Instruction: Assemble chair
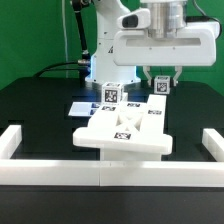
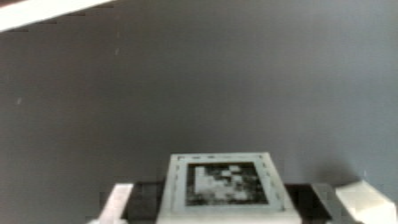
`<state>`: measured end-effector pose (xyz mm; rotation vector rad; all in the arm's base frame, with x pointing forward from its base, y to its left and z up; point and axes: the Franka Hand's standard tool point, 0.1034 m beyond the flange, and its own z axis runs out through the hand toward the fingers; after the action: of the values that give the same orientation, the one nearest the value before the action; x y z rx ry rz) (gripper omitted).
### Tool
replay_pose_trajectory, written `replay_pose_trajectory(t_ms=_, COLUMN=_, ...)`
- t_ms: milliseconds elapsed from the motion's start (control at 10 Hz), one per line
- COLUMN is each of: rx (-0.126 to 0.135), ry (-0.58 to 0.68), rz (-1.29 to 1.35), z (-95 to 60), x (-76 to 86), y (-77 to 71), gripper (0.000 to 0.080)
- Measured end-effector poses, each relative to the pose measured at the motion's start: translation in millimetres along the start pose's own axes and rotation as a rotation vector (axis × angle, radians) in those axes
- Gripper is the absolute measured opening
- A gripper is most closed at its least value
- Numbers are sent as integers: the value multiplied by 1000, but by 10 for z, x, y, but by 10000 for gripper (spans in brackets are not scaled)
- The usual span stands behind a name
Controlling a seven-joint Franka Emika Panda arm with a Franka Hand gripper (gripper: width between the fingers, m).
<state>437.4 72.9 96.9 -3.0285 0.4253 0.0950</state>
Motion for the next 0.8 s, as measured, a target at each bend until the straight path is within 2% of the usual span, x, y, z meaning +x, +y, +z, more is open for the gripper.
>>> replay_pose_trajectory(t_ms=400, rx=-4, ry=-10, rz=-7, z=3, x=6, y=10, gripper=281)
replay_pose_trajectory(t_ms=600, rx=8, ry=18, rz=-34, z=-242, x=483, y=-53, gripper=281)
replay_pose_trajectory(t_ms=800, rx=8, ry=26, rz=-50, z=-323, x=730, y=-94, gripper=281)
